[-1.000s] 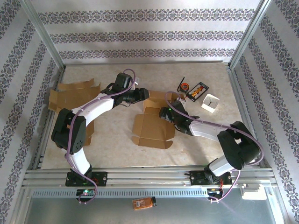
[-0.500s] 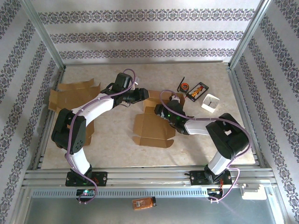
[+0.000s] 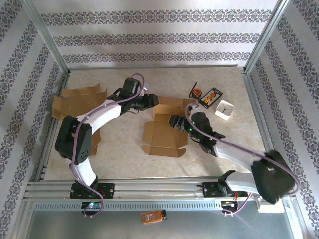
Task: Fold the paper box
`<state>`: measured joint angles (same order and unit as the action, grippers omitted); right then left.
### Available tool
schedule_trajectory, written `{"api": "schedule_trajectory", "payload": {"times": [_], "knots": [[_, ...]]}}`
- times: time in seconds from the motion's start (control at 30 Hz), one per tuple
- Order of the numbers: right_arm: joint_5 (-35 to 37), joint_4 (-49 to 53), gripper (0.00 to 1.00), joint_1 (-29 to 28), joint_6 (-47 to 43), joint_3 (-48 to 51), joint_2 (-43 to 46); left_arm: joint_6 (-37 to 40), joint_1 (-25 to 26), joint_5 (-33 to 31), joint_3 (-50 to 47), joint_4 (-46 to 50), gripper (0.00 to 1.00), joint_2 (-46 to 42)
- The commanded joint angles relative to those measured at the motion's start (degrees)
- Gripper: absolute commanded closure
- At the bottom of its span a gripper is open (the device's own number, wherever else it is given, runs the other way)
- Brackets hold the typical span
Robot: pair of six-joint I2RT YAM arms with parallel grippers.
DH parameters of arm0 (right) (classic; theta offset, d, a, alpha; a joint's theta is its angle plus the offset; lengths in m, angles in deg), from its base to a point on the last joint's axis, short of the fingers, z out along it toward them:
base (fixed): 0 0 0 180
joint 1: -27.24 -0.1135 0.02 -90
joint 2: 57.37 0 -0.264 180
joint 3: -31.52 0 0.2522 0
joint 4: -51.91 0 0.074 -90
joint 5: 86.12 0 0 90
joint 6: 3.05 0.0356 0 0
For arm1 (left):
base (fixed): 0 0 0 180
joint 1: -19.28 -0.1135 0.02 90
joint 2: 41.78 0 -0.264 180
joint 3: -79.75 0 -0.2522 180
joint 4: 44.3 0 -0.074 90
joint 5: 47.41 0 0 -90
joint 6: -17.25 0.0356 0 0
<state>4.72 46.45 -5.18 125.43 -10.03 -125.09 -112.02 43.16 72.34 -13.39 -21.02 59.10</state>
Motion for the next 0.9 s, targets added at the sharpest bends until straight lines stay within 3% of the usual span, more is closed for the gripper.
{"api": "schedule_trajectory", "payload": {"times": [0.0, 0.13, 0.23, 0.33, 0.43, 0.63, 0.77, 0.87], "knots": [[10.7, 7.6, 0.13, -0.4, -3.9, 2.8, 6.6, 0.7, -0.3, -0.8, 1.0, 3.1, 0.52, 0.2], [22.1, 7.3, 0.10, 1.0, -11.8, 3.1, 7.2, 0.6, -0.3, -0.8, 1.1, 3.5, 0.52, 0.3], [18.8, 5.4, 0.17, 5.0, -16.1, 0.8, 2.0, 0.3, -0.3, -0.7, 1.0, 3.4, 0.52, 0.2], [13.1, 4.5, 0.35, 8.3, -17.0, -2.5, -4.5, 0.4, -0.3, 0.0, 1.1, 3.6, 0.52, 0.3], [11.7, 3.1, 0.46, 8.7, -18.3, -5.2, -9.9, 0.6, -0.3, 0.3, 1.3, 4.4, 0.52, 0.4], [11.3, -0.6, 0.50, 8.7, -19.2, -8.2, -16.3, 0.8, -0.3, 0.2, 1.3, 4.9, 0.53, 0.1], [10.0, -0.8, 0.68, 8.7, -19.4, -9.9, -18.6, 0.1, -0.3, 0.6, 1.1, 4.4, 0.52, 0.0], [4.5, 0.5, 0.82, 8.1, -16.7, -11.1, -18.0, -1.3, -0.1, 0.9, 0.3, 3.1, 0.52, -0.6]]}}
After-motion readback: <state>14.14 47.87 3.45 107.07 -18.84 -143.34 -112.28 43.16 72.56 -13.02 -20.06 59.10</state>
